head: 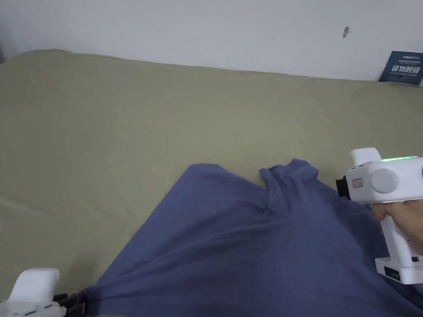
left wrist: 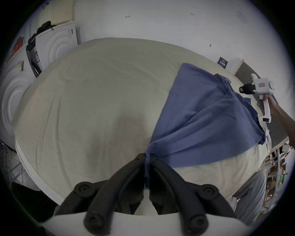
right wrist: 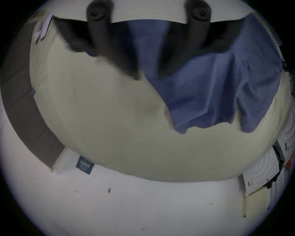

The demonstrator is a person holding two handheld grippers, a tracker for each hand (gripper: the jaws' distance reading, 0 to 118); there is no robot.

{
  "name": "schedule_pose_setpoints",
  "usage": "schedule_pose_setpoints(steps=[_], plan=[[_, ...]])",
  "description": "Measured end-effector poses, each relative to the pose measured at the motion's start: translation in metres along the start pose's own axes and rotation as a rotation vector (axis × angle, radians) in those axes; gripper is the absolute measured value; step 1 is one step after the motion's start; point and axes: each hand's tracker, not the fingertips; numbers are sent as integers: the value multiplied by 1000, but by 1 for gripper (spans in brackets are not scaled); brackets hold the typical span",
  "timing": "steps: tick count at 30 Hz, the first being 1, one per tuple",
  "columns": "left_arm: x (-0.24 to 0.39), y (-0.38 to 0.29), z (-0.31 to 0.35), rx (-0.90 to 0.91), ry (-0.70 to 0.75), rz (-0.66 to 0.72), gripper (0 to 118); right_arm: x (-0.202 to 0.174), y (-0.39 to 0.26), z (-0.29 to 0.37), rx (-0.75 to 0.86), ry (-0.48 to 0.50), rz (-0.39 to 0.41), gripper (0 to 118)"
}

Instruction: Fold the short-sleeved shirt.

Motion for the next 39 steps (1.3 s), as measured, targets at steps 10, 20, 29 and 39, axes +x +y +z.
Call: schedule_pose_setpoints(steps=[10,20,29,39], plan=[[3,9,-6,-10,6,24,4,0,-7,-29,-143,78,45,63],[14,29,41,103,1,5,4,-5,-15,124,188,56,51,8],[55,110,129,353,-20,-57,4,43,-25,317,485,-53,9,8],[107,238,209,514,42,-117,4,93,10,426,657,-191,-102,8]])
